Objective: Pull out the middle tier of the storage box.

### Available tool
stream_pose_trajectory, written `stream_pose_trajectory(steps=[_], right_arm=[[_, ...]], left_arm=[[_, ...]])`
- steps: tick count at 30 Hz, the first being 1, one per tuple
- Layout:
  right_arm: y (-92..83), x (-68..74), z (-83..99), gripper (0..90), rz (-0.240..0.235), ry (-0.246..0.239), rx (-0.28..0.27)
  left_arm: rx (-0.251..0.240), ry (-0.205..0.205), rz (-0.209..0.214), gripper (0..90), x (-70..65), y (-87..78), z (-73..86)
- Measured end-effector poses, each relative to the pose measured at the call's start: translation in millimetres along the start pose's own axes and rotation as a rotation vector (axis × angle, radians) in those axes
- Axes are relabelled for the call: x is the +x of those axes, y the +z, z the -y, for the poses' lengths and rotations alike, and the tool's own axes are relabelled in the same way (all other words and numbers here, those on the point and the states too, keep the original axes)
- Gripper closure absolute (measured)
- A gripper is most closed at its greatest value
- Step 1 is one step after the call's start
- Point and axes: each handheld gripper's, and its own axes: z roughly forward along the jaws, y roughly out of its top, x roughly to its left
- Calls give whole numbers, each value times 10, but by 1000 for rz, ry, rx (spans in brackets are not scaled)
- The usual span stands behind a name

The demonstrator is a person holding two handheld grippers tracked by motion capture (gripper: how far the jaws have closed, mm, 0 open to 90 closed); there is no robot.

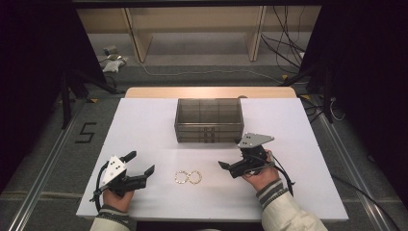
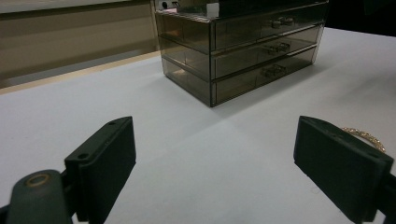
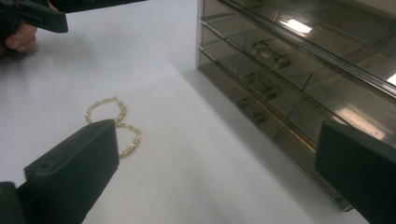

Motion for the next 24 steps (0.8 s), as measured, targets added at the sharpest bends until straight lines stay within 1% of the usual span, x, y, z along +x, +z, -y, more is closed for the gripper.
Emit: stream_pose_trajectory(steps=[3,8,9,10,12,16,18,21,23,24], right_arm=[[7,0,-31,26,-5,-1,-1],[15,3,-71,41,0,-21,6],[11,11,-88,56,4,-36,7],[11,11,-88,56,4,-36,7],[3,25,-110,96,-2,-61,8],[23,29,-155,148,-6,-100,31],[33,25,-187,149,-24,-110,47],[32,28,-230,160,-38,-133,49],[28,35,-240,167,-39,-140,48],[9,48,-254,233,-36,-161,39]], left_arm=[[0,-1,0,131,0,1,0],[2,2,1,131,1,-1,0],[2,2,2,131,0,-1,0],[2,2,2,131,0,-1,0],[3,2,1,131,0,0,0],[5,4,-2,132,-1,2,0],[6,3,-3,132,0,2,1],[7,6,-2,132,-2,3,0],[7,7,-2,132,-3,3,0],[8,8,-3,132,-3,3,1]])
